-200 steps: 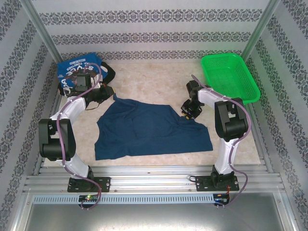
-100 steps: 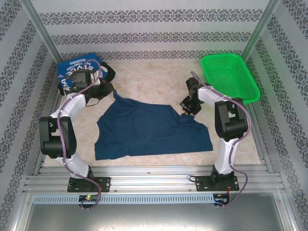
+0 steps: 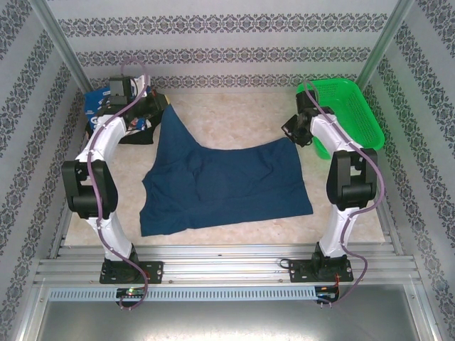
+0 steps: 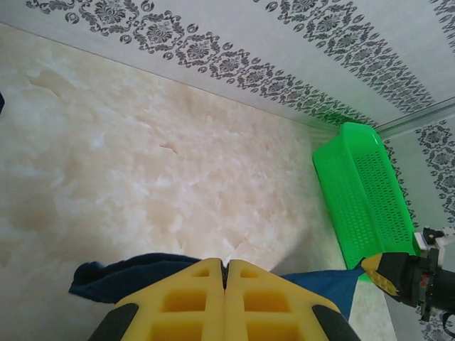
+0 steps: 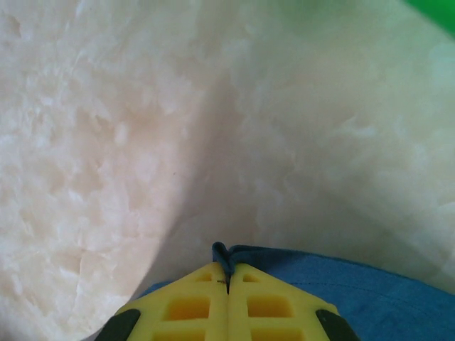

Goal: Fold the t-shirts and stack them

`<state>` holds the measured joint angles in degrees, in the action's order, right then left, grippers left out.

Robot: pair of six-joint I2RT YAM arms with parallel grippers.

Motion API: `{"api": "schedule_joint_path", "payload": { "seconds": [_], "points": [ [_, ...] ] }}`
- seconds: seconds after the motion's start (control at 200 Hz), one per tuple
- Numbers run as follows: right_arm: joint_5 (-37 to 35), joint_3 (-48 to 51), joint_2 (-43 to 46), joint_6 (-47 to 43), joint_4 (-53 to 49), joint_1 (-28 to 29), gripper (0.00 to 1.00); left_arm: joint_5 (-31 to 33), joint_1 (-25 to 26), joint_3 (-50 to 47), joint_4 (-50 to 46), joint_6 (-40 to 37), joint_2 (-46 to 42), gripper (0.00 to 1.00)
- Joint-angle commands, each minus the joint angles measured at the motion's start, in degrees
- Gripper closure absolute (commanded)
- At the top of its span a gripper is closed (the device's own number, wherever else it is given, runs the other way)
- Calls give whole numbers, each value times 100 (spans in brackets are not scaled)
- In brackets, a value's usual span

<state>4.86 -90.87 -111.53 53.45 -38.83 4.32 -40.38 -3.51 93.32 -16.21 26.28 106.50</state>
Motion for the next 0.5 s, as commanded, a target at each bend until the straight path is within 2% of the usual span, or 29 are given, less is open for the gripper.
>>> {"api": "schedule_joint_path", "payload": {
  "seconds": [0.0, 0.215, 0.5],
  "points": [
    [-109, -120, 69, -240, 72, -35, 100, 15, -97, 346, -348, -460, 63, 100],
    [-6, 89, 210, -397, 358, -209, 100, 135, -332, 329, -480, -572, -117, 100],
    [215, 300, 517, -567, 501, -247, 100, -164, -380, -272, -152, -501, -758, 100]
  ]
}}
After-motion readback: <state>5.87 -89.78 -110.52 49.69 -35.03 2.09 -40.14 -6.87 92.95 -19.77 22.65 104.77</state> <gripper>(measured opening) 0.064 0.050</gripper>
